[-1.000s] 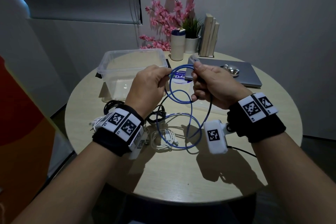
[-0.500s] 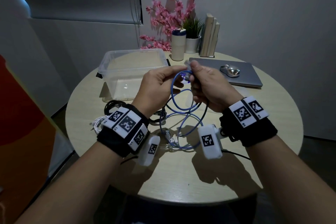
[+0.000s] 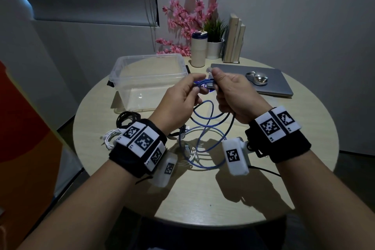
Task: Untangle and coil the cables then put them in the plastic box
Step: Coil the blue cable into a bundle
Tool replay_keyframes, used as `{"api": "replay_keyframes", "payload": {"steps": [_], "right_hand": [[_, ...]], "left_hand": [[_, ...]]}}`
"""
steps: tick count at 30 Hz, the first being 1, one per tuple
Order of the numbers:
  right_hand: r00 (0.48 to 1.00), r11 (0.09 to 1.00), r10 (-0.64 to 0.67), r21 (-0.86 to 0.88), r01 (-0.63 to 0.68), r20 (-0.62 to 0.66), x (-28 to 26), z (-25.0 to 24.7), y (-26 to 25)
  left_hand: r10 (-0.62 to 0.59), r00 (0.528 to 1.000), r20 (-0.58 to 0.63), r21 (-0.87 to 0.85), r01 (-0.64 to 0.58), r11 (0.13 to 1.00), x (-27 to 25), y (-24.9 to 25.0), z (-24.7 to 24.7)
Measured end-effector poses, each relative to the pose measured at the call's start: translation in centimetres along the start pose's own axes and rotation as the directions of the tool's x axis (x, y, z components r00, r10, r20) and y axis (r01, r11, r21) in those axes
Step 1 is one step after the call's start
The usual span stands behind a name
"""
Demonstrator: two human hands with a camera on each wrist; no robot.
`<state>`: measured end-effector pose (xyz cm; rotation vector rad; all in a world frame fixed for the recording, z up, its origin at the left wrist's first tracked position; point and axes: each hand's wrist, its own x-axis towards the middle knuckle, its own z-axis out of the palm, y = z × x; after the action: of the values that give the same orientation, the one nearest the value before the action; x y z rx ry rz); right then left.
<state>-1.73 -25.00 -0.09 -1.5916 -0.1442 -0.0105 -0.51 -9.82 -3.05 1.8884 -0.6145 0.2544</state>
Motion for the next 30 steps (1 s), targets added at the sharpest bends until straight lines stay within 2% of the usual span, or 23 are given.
{"api": "replay_keyframes", "payload": {"steps": [2, 6, 7, 9, 11, 12, 15, 18, 20, 22, 23, 26, 30], "right_hand": [[0.996, 0.999, -0.032, 0.021, 0.034, -0.083, 0.1, -0.2, -0.2], [0.981, 0.991, -0.058, 0.107, 0.079, -0.184, 0.4, -1.1, -0.7], [0.977, 0.986, -0.063, 0.141, 0.093, -0.202, 0.5, -1.3, -0.7], [0.969, 0.967, -0.076, 0.221, 0.130, -0.236, 0.8, -1.5, -0.8], [0.963, 0.947, -0.082, 0.281, 0.155, -0.257, 0.9, -1.7, -1.0], [0.963, 0.939, -0.082, 0.303, 0.161, -0.258, 0.9, -1.9, -1.2], [0.969, 0.920, -0.075, 0.358, 0.158, -0.234, 0.8, -2.5, -1.8], [0.980, 0.931, -0.063, 0.343, 0.126, -0.190, 0.6, -3.0, -1.9], [0.987, 0.950, -0.044, 0.300, 0.090, -0.156, 0.7, -3.2, -1.6], [0.993, 0.971, -0.022, 0.236, 0.050, -0.117, 0.8, -3.2, -1.2], [0.995, 0.980, -0.012, 0.196, 0.031, -0.099, 0.9, -3.1, -0.9], [1.000, 0.993, 0.018, 0.115, -0.015, -0.022, 0.7, -2.5, -0.4], [0.997, 0.992, 0.039, 0.120, -0.046, 0.062, 0.3, -1.8, -0.4]], "left_hand": [[-0.041, 0.999, -0.020, -0.009, 0.041, 0.999, -0.3, -0.1, 0.1], [-0.061, 0.997, -0.049, 0.090, 0.065, 0.994, -1.3, -0.4, 0.0], [-0.075, 0.997, -0.019, 0.105, 0.077, 0.991, -1.5, -0.3, 0.1], [-0.138, 0.980, 0.141, 0.150, 0.116, 0.982, -1.8, -0.4, 0.2], [-0.203, 0.925, 0.321, 0.354, 0.081, 0.932, -1.8, -0.7, 0.5], [-0.221, 0.905, 0.363, 0.441, 0.042, 0.896, -1.8, -0.8, 0.6], [-0.277, 0.913, 0.298, 0.514, 0.091, 0.853, -1.6, -0.9, 0.4], [-0.305, 0.924, 0.232, 0.426, 0.186, 0.886, -1.3, -1.2, 0.2], [-0.335, 0.923, 0.187, 0.238, 0.289, 0.927, -1.2, -1.0, 0.0], [-0.371, 0.918, 0.139, 0.026, 0.371, 0.928, -1.0, -0.8, -0.1], [-0.358, 0.927, 0.115, -0.041, 0.364, 0.930, -0.8, -0.7, -0.2], [-0.280, 0.958, 0.054, -0.048, 0.283, 0.958, -0.3, -0.9, -0.3], [-0.301, 0.952, 0.055, -0.059, 0.304, 0.951, 0.0, -1.3, -0.6]]}}
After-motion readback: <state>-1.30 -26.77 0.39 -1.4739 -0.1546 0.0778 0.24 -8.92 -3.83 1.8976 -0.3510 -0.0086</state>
